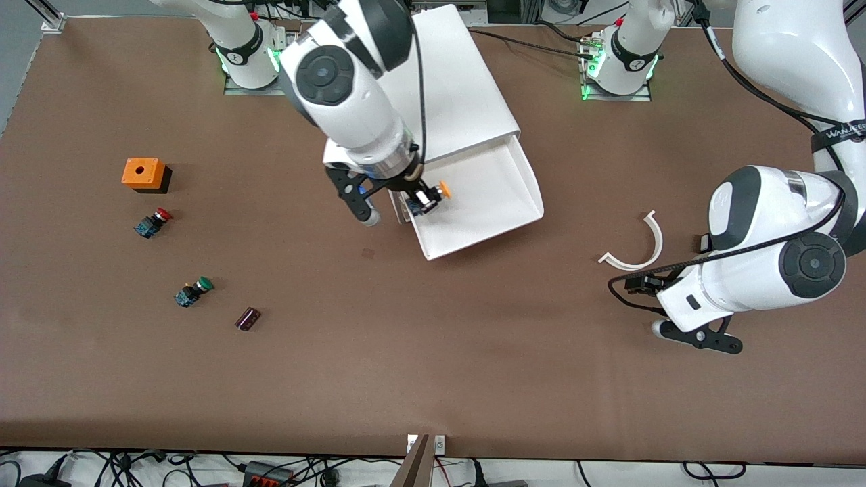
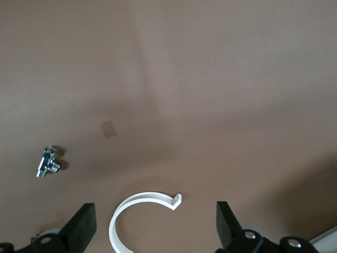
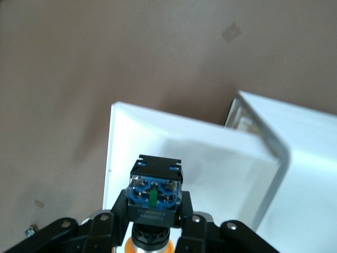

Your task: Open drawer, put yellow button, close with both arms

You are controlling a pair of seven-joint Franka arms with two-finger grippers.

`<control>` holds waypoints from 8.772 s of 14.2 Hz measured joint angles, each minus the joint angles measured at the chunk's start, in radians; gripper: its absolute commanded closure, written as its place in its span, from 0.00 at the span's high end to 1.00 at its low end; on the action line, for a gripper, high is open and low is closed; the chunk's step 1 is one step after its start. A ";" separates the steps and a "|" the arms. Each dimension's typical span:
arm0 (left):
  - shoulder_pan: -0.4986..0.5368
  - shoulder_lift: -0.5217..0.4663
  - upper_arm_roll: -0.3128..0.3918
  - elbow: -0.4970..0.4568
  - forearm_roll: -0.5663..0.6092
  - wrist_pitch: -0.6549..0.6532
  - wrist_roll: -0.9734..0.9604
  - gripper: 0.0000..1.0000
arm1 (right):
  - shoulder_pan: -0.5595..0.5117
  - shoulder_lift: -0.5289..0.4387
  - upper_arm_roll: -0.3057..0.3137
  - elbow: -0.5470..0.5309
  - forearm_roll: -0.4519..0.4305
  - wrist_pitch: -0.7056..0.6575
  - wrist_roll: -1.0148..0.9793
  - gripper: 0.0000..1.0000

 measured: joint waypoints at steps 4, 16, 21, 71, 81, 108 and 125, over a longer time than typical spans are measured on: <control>0.002 0.000 -0.001 -0.001 0.000 -0.001 -0.031 1.00 | 0.050 0.068 -0.001 0.050 0.000 0.005 0.167 0.04; 0.000 0.000 -0.007 -0.002 0.000 -0.004 -0.082 1.00 | 0.102 0.161 -0.007 0.075 -0.007 0.027 0.363 1.00; 0.000 0.000 -0.008 -0.002 0.000 -0.004 -0.083 1.00 | 0.103 0.160 -0.033 0.120 -0.008 0.001 0.442 1.00; -0.053 -0.086 -0.598 -0.503 0.019 0.233 -1.006 1.00 | -0.759 -0.319 -0.055 -0.128 -0.221 -0.368 -1.660 1.00; 0.017 -0.116 -0.593 -0.463 0.131 0.244 -1.005 1.00 | -0.758 -0.445 -0.049 -0.335 -0.238 -0.300 -1.664 1.00; 0.119 -0.765 -0.035 -0.647 0.024 -0.038 -0.022 1.00 | -0.755 -0.498 -0.043 -0.414 -0.242 -0.253 -1.692 1.00; 0.095 -0.664 -0.043 -0.515 0.023 -0.012 -0.009 1.00 | -0.741 -0.501 -0.040 -0.414 -0.242 -0.248 -1.692 1.00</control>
